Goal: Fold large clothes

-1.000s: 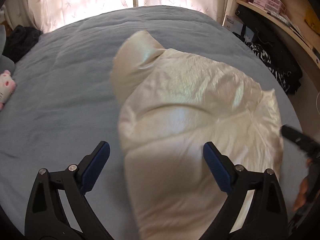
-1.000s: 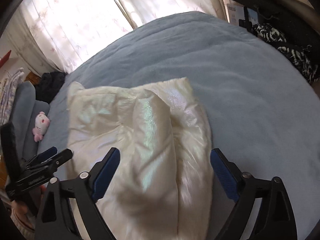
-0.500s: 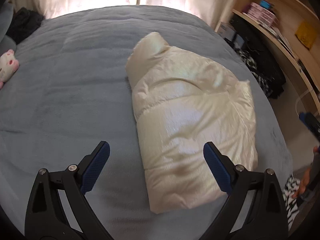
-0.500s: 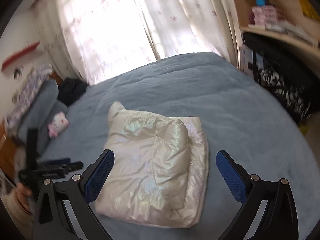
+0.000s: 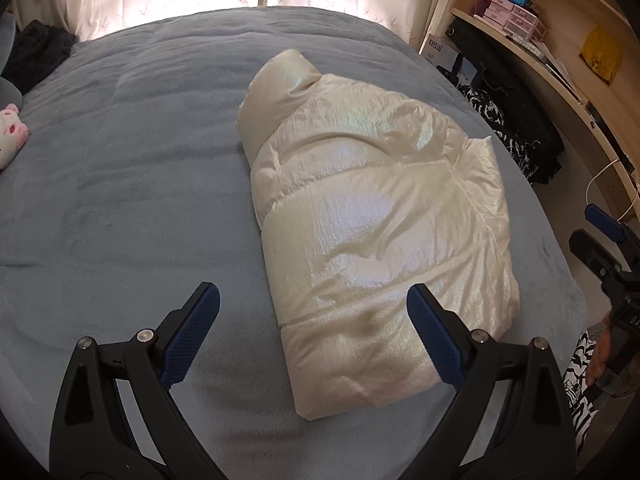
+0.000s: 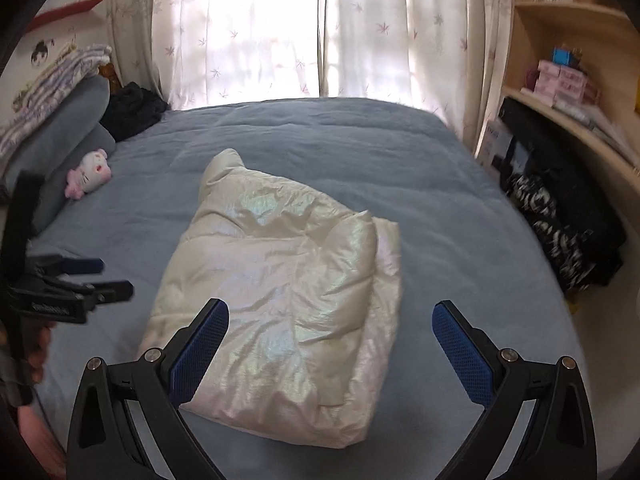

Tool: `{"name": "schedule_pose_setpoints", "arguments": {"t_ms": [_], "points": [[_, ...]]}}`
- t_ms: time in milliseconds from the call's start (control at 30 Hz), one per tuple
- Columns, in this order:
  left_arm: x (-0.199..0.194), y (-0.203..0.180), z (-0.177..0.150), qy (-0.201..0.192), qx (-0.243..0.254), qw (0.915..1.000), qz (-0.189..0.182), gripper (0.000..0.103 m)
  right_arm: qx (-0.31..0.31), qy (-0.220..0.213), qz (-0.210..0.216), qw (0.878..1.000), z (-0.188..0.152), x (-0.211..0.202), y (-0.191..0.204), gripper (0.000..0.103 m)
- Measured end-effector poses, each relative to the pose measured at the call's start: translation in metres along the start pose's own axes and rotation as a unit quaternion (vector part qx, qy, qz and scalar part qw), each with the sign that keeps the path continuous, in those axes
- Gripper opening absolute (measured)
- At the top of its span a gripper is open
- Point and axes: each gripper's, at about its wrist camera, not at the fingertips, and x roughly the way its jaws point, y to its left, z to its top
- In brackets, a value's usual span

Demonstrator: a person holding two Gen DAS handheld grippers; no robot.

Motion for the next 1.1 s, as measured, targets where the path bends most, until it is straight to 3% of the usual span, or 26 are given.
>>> {"name": "schedule_pose_setpoints", "arguments": {"t_ms": [200,500,767,967,1100], "points": [[0.019,0.003,-0.001,-0.002,-0.009,0.9999,-0.008,0.094,0.058,0.020,0.054,0.997,-0.005,0.026,-0.019,0.103],[0.040,-0.012,0.000,-0.012,0.006,0.9994,-0.033,0.094,0.112,0.040,0.073,0.990,-0.012,0.065,-0.040,0.103],[0.065,-0.003,0.003,0.018,-0.033,0.9969,-0.069,0.094,0.116,0.055,0.075,0.989,-0.013,0.087,-0.043,0.103],[0.098,0.011,0.002,0.046,-0.070,0.9898,-0.115,0.094,0.136,0.079,0.086,0.984,-0.017,0.119,-0.052,0.103],[0.115,0.023,0.001,0.050,-0.100,0.9840,-0.139,0.102,0.163,0.111,0.099,0.975,-0.023,0.152,-0.063,0.103]]}}
